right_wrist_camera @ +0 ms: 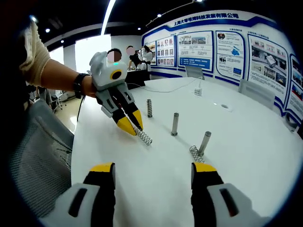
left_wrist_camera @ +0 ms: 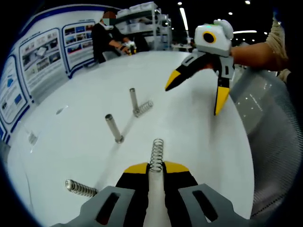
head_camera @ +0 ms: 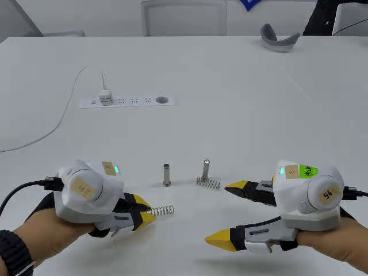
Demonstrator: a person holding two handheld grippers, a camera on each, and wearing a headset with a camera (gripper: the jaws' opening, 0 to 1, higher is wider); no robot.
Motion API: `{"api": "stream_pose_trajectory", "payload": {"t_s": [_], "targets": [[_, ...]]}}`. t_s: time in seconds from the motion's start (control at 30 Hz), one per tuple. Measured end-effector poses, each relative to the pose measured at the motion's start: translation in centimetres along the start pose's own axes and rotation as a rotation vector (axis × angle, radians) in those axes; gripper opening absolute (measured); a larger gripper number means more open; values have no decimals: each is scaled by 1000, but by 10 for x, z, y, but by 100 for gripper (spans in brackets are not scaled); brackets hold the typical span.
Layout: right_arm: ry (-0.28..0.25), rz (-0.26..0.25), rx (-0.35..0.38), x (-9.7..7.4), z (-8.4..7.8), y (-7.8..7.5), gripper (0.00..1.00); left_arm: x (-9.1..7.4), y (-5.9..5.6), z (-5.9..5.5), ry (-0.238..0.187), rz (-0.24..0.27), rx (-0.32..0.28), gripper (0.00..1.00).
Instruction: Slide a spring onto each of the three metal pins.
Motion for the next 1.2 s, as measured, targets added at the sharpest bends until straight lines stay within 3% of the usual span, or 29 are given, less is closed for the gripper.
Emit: {"api": "stream_pose_trajectory", "payload": {"t_s": [0.53,1.2], "targets": [[15,43,-64,12,11,7,45,-1,-18,21,-25,-52,67,10],[67,116,-149,32,15,20,26,-3,-35,32,-28,-100,147,10]]}}
Point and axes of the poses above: the centre of the closed fingertips' face, and the gripper's own axes: x roughly forward along the fingers, y roughly to its left, z roughly out of its top, the point moved 3 cm from there along -x, roughly backward along the fingers, and after that the axes turned 6 degrees about z, right-handed, at the moved point
